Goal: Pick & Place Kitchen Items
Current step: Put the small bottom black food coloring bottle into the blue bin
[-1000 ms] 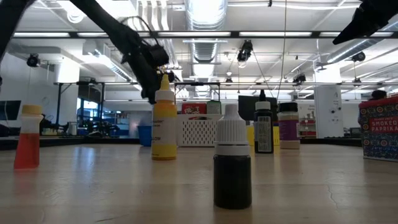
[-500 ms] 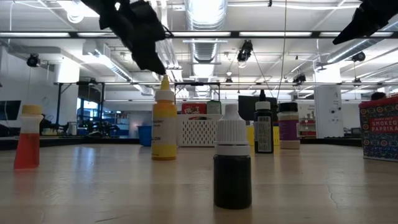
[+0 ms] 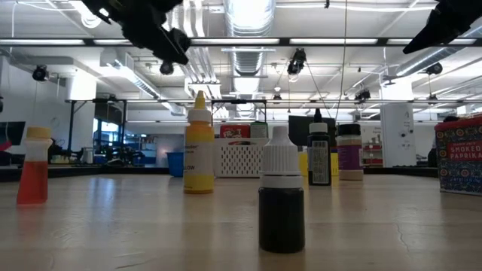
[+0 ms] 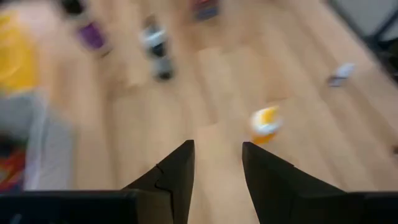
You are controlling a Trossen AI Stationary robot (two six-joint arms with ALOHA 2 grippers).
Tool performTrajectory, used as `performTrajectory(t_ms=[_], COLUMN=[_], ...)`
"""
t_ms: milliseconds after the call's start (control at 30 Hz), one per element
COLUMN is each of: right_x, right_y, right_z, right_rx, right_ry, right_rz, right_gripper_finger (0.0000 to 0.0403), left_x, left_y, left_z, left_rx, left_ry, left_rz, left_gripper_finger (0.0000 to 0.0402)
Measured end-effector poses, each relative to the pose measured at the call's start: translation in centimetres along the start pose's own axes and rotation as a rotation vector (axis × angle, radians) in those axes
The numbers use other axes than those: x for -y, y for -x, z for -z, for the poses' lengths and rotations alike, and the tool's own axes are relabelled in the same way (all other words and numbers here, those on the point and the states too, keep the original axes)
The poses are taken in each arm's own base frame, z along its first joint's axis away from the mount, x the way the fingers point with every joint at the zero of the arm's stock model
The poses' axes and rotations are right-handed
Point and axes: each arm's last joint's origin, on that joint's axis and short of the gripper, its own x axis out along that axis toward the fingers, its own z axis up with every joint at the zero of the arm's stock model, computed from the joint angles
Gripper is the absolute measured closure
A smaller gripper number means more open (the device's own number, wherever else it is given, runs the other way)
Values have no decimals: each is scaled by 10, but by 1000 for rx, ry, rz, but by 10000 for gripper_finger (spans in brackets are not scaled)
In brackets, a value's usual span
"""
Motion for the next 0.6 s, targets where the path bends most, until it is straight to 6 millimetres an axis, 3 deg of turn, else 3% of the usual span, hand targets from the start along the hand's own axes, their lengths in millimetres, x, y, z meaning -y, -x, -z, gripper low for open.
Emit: performTrajectory(t_ms=[333,600], right_x=[0,0], right_y=[0,0], right_z=[0,0], right_rx=[0,-1], right_ry=[2,2], right_rz=[1,0], right_gripper_finger=[394,394], left_x=[91,159], left_y=[-20,-31], left_z=[-11,-5], left_rx=[17,-35], left_ry=[-193,-296], left_rz=[202,265], left_gripper_finger=[262,262])
